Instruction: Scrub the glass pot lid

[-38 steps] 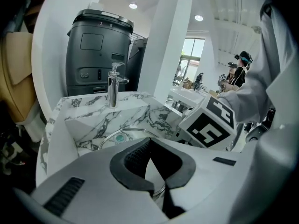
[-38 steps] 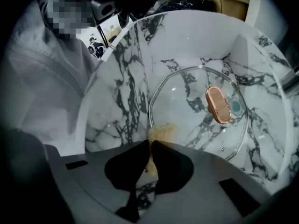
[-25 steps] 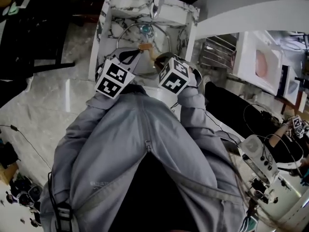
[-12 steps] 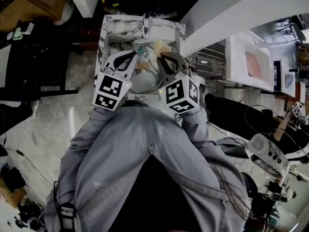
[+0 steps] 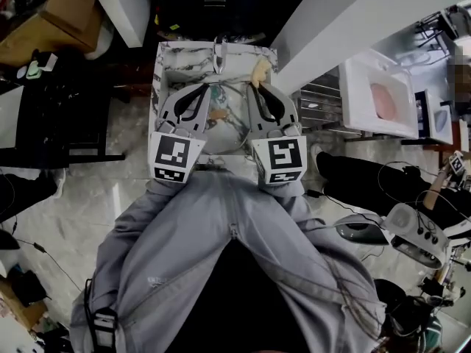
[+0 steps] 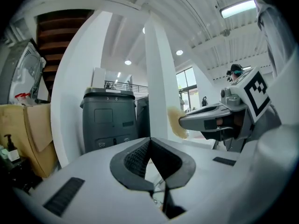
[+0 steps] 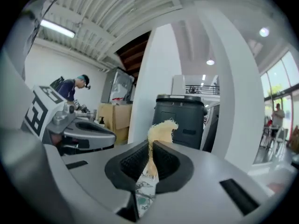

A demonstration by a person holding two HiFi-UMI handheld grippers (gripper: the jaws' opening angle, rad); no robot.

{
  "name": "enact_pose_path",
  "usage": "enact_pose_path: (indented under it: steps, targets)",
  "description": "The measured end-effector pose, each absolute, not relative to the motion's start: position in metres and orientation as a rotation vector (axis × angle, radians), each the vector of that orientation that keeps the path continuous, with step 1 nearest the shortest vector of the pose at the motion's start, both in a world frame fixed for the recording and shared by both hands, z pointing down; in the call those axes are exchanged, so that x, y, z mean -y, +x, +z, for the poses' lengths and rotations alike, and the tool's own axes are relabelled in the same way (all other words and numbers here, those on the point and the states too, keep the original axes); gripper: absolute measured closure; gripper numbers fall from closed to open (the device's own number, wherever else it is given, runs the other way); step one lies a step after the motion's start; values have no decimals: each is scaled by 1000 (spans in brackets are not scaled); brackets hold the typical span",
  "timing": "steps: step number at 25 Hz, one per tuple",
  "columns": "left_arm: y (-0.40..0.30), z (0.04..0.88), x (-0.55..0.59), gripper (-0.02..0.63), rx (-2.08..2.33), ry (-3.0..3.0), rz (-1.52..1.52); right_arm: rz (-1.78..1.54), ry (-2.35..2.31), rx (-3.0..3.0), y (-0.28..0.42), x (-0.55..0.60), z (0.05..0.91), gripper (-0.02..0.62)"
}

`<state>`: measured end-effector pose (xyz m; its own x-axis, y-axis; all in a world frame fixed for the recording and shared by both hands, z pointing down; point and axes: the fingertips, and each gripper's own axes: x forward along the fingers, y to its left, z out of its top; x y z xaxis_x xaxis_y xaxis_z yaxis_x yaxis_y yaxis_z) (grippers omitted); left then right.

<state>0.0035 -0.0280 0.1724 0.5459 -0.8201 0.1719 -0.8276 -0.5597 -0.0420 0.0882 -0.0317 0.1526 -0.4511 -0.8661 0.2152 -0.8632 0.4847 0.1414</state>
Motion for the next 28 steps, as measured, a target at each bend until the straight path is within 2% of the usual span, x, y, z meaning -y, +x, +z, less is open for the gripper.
enact_pose_path:
  steps: [11,28]
  targets:
    - [6,187,14,591,1501,2629,211,267,1617,2496,97,18,198,550]
    - [27,195,1,591,1588,2638,237,164,1553,2555,112,3,201,551]
